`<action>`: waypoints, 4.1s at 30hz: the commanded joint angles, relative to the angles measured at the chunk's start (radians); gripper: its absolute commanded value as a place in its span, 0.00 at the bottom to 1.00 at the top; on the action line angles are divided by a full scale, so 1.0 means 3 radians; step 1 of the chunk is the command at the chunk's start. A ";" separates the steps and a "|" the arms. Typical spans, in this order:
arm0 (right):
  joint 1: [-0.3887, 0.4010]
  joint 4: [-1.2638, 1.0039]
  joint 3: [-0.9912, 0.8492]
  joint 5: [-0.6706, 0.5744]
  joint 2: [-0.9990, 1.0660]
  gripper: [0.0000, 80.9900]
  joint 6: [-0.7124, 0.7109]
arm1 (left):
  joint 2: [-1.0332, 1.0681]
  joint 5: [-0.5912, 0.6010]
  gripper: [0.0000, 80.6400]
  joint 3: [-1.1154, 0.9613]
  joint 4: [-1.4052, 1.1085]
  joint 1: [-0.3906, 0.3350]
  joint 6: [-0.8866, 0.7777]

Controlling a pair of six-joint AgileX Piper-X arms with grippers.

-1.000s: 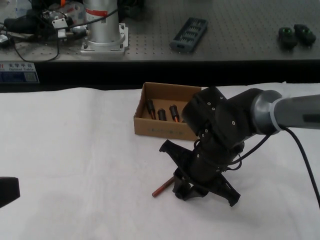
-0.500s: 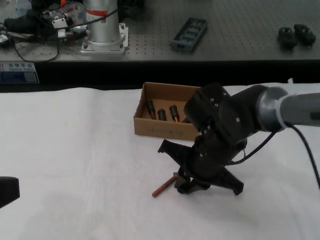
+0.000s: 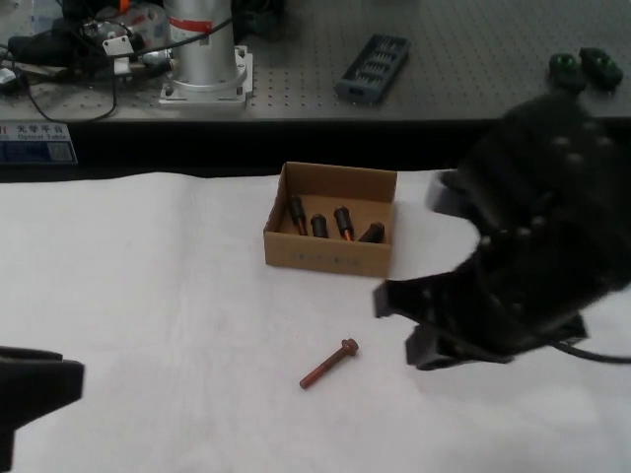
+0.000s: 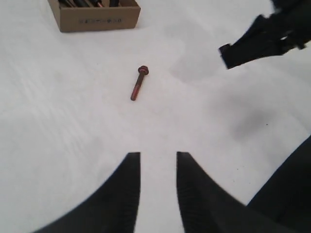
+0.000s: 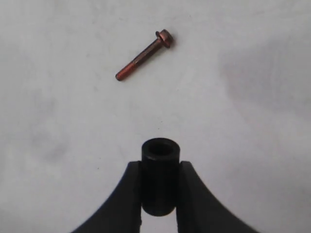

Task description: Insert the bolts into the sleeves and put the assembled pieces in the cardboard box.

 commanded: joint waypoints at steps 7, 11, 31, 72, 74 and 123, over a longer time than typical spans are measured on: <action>0.0008 0.0032 0.0458 -0.0068 -0.1212 0.02 -0.0136 | 0.0867 -0.0020 0.42 -0.0255 -0.0218 -0.0379 0.0319; 0.0008 0.0100 0.0528 -0.0113 -0.1581 0.02 -0.0136 | 0.1421 -0.0489 0.42 -0.0586 -0.0200 -0.0865 0.0779; 0.0008 0.0252 0.0560 -0.0151 -0.1896 0.02 -0.0214 | 0.3762 -0.1497 0.42 -0.2393 0.0204 -0.1619 0.1517; 0.0008 0.0252 0.0560 -0.0151 -0.1896 0.02 -0.0260 | 0.4524 -0.1440 0.42 -0.2838 -0.0092 -0.1635 0.0714; 0.0008 0.0252 0.0560 -0.0151 -0.1896 0.02 -0.0260 | 0.4545 -0.1401 0.42 -0.2838 -0.0092 -0.1635 0.0714; 0.0008 -0.0807 0.0833 -0.0472 -0.1795 0.02 -0.1152 | 0.2978 -0.0742 0.01 -0.3091 0.0302 -0.1130 -0.0349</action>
